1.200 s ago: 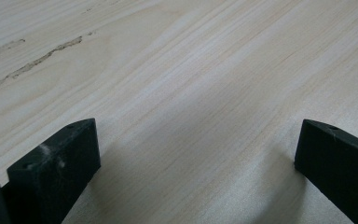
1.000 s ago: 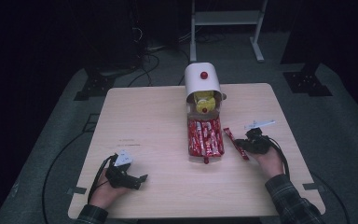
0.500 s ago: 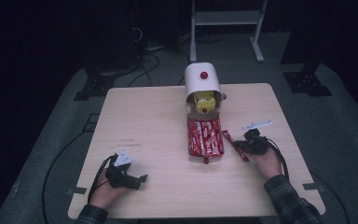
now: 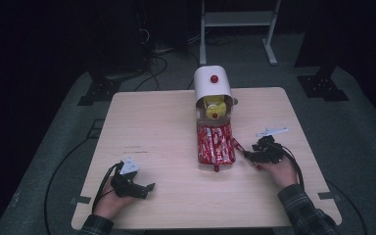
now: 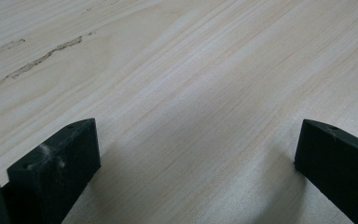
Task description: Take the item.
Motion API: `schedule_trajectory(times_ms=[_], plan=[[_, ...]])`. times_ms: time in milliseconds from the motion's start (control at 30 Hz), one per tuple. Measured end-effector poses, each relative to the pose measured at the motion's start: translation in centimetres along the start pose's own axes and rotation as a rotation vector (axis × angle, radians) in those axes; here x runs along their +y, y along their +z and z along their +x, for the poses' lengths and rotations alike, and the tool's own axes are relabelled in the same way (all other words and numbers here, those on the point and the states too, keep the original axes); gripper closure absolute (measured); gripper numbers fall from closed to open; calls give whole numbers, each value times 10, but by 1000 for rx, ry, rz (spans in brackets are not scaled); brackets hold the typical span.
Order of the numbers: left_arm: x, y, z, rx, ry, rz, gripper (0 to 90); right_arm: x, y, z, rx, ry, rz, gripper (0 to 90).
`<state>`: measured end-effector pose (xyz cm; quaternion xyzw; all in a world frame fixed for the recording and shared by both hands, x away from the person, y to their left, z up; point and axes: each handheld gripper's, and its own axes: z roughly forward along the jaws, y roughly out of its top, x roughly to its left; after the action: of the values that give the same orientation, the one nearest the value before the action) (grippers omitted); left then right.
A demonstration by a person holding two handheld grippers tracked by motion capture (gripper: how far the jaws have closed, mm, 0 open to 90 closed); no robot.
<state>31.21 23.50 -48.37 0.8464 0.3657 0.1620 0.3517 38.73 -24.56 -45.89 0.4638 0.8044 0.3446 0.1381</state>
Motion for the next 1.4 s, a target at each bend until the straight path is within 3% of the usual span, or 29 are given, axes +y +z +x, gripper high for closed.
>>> schedule_trajectory(times_ms=[100, 200, 533, 833, 1400], plan=[[0, 0, 0, 0, 0, 0, 0, 0, -3, 0, -9, 2, -8, 338], [0, 0, 0, 0, 0, 0, 0, 0, -8, 0, -35, 12, -6, 202], [0, 0, 0, 0, 0, 0, 0, 1, -13, 4, -31, 22, 5, 10], [0, 0, 0, 0, 0, 0, 0, 0, -19, 11, -52, 13, -6, 10], [0, 0, 0, 0, 1, 0, 0, -23, -40, 12, -73, -8, -33, 10]])
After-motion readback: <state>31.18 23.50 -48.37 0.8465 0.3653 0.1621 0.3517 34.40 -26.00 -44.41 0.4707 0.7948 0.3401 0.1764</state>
